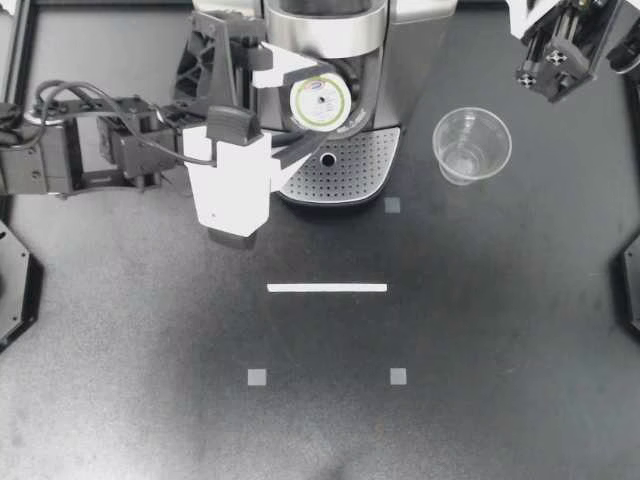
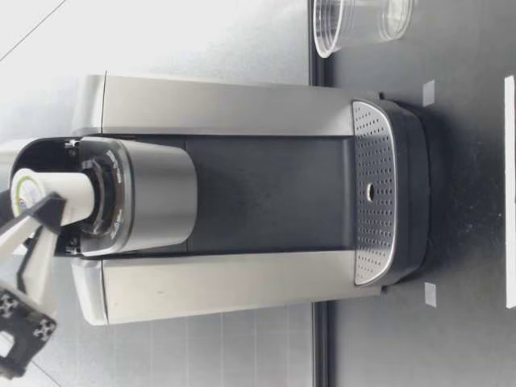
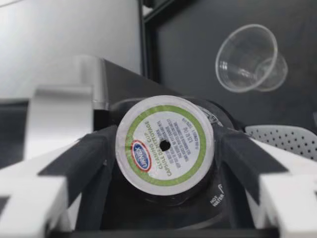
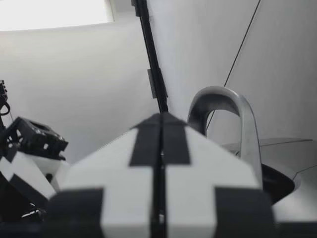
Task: Place the coffee capsule inside the capsule container, then place the cup onto the center of the cup tray, then push the 'Hot Water' and 'Travel Mug' buttons.
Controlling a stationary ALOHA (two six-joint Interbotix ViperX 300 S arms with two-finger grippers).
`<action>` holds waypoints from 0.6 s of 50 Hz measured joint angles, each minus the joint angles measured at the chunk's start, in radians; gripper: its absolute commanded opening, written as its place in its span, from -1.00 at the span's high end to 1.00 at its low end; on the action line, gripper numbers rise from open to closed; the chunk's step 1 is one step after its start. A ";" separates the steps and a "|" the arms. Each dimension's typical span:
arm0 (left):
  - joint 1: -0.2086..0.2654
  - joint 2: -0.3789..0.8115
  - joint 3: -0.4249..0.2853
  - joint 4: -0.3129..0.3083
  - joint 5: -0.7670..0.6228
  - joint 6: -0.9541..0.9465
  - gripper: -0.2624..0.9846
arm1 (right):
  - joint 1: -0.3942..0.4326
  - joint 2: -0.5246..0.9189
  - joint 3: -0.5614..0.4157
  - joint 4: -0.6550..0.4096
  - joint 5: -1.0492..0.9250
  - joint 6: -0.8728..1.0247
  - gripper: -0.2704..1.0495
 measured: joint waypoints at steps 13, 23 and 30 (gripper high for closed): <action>0.006 0.012 0.002 0.008 0.003 -0.002 -0.29 | 0.000 0.000 0.000 0.000 -0.005 0.000 0.48; 0.005 0.012 0.002 0.034 0.003 -0.003 -0.56 | 0.000 0.000 0.006 -0.002 -0.005 0.000 0.48; 0.006 0.014 0.002 0.037 0.002 -0.003 -0.55 | 0.000 0.000 0.012 -0.002 -0.005 0.000 0.48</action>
